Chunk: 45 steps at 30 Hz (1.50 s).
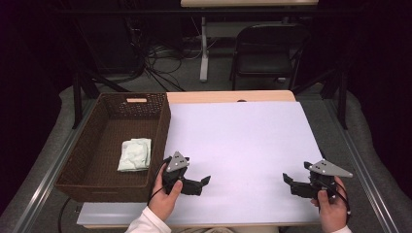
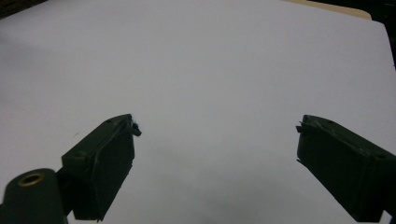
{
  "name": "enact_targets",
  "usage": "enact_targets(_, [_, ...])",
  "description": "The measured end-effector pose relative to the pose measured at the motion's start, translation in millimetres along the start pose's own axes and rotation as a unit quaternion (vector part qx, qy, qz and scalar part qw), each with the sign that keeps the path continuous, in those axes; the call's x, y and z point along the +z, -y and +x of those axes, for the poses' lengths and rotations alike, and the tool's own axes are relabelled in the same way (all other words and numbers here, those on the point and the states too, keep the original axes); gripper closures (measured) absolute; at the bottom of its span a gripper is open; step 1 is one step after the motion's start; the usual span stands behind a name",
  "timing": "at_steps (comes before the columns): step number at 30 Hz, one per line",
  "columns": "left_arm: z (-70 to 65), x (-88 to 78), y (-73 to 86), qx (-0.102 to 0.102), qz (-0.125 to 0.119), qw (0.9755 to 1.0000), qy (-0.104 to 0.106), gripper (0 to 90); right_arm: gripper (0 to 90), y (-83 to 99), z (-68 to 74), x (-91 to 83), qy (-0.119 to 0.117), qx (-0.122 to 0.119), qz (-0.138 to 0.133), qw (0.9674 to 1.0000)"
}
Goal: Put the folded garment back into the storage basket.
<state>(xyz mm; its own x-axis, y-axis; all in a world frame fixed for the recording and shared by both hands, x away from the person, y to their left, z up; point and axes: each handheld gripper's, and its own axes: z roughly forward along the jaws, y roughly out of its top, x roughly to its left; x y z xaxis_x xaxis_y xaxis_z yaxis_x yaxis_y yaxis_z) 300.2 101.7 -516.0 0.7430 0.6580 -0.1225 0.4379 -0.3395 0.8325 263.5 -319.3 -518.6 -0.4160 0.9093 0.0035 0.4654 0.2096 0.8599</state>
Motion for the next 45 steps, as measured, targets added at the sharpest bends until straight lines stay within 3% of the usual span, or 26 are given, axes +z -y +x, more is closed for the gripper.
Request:
enact_targets(5, [1.3,4.3,5.0,-0.008,0.000,0.9999,0.010,0.3,10.7,0.4,0.6,0.5,-0.003,0.001,0.004,1.0000])
enact_targets(45, [13.9,16.8,20.0,-0.023,0.007,0.9997,-0.005,0.3,10.7,1.3,-0.9,2.1,-0.014,0.004,0.008,0.9999])
